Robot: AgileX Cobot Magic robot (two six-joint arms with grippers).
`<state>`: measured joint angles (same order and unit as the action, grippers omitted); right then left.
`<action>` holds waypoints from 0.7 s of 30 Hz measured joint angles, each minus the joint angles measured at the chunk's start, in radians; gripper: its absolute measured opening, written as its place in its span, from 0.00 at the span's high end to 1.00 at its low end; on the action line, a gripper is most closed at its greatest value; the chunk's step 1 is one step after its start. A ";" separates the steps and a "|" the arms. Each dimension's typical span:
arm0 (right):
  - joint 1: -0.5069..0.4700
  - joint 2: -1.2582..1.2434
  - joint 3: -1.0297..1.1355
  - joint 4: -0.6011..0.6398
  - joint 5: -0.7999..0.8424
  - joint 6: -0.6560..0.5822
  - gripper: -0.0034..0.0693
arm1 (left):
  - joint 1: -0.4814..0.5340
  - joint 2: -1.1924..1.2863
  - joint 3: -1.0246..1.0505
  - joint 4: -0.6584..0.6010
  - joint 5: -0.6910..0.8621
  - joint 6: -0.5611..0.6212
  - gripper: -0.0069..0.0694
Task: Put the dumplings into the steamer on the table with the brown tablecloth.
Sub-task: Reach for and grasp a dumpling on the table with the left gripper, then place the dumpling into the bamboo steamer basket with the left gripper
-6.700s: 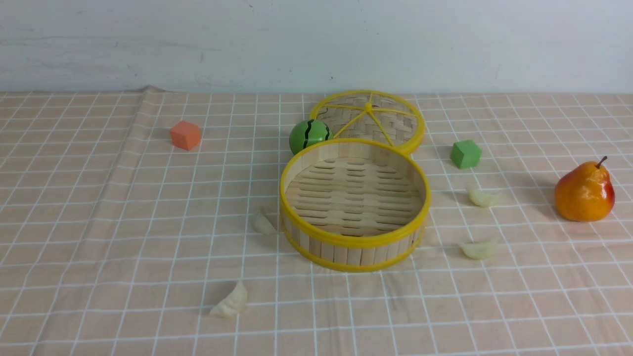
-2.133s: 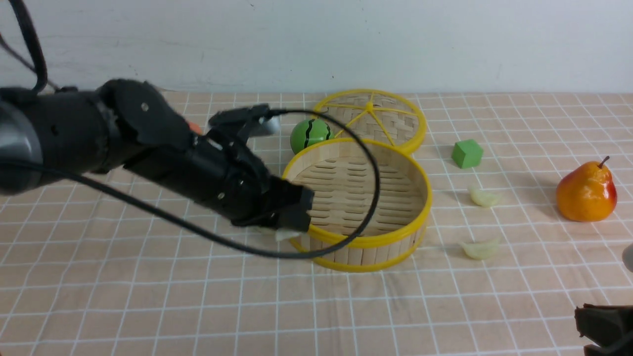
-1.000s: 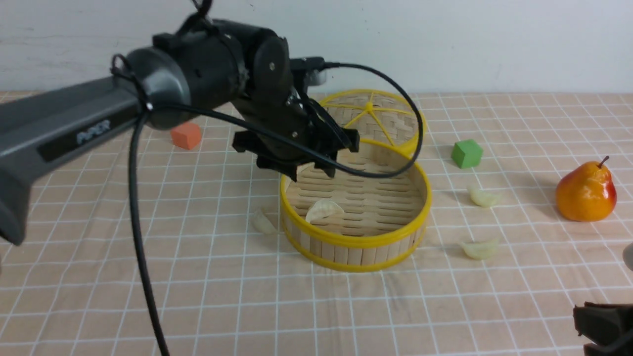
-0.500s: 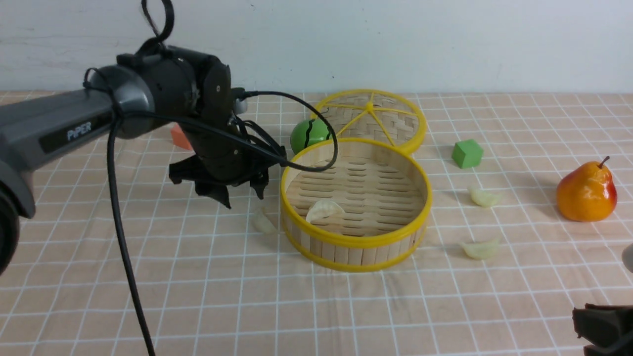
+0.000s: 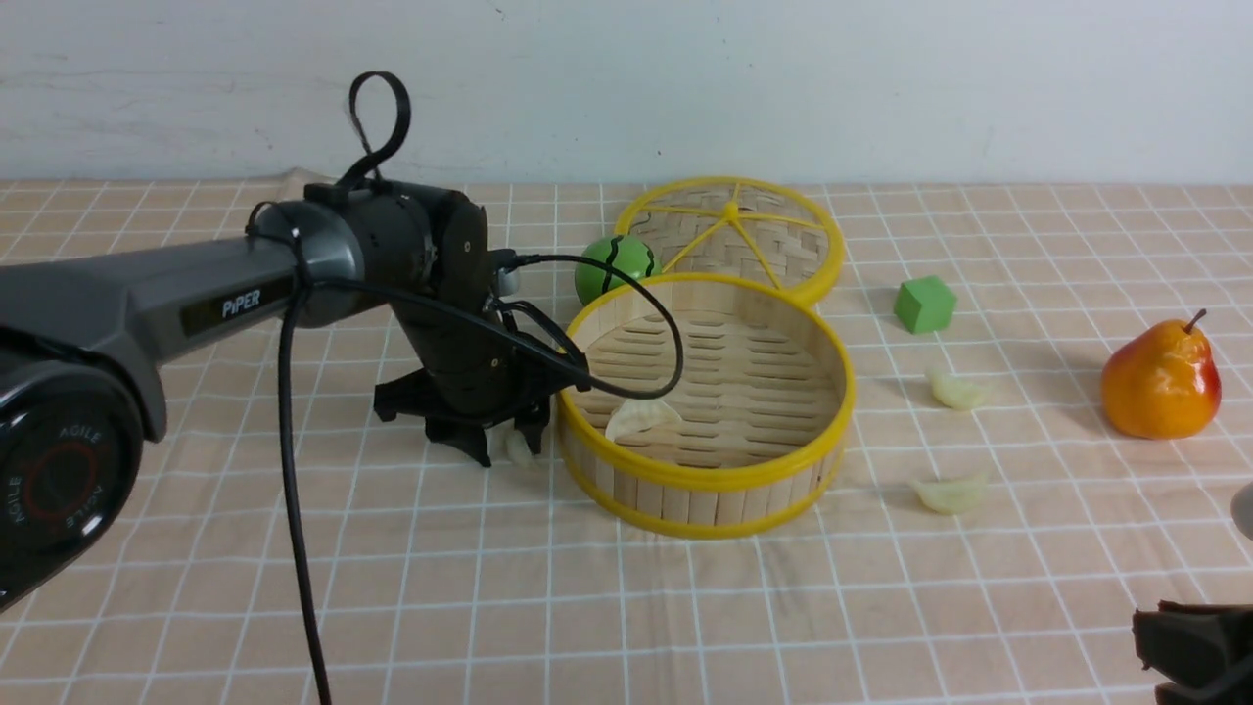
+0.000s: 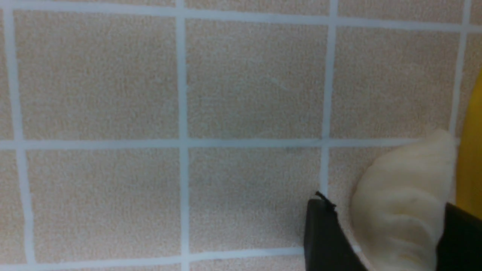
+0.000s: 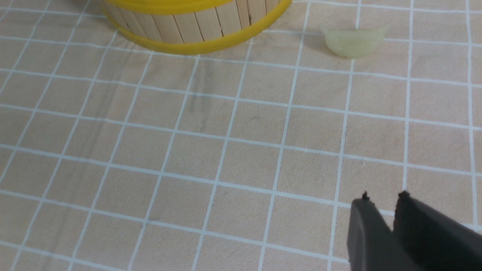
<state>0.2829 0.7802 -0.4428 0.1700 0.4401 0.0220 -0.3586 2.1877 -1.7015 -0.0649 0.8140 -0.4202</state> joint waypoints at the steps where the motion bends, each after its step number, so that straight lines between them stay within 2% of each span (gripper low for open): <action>1: 0.000 0.000 0.000 0.000 0.000 0.000 0.79 | 0.000 0.000 0.000 0.000 0.001 0.004 0.52; 3: 0.000 0.000 0.000 0.000 0.000 0.000 0.79 | 0.000 0.000 0.000 0.000 0.003 0.014 0.66; 4: 0.000 0.000 0.000 0.000 -0.001 0.000 0.79 | 0.000 0.000 -0.001 0.000 0.006 0.021 0.69; 10: 0.000 0.000 0.000 0.000 -0.001 0.000 0.78 | -0.002 -0.041 -0.039 -0.009 0.062 0.066 0.68; 14: 0.000 0.000 0.000 0.000 -0.003 0.000 0.78 | -0.005 -0.105 -0.117 -0.110 0.061 0.100 0.68; 17: 0.000 0.000 0.000 0.000 -0.016 0.000 0.78 | -0.041 -0.121 -0.177 -0.209 0.024 0.242 0.68; 18: 0.000 0.000 0.000 0.000 -0.016 0.000 0.77 | -0.044 -0.121 -0.179 -0.214 0.019 0.252 0.68; 19: 0.000 0.000 0.000 0.000 -0.020 0.000 0.77 | -0.072 -0.104 -0.184 -0.223 -0.029 0.330 0.68; 21: 0.000 0.000 0.000 0.000 -0.020 0.000 0.77 | -0.086 -0.084 -0.185 -0.219 -0.058 0.360 0.68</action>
<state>0.2829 0.7802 -0.4428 0.1700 0.4198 0.0220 -0.4444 2.1040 -1.8865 -0.2842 0.7562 -0.0603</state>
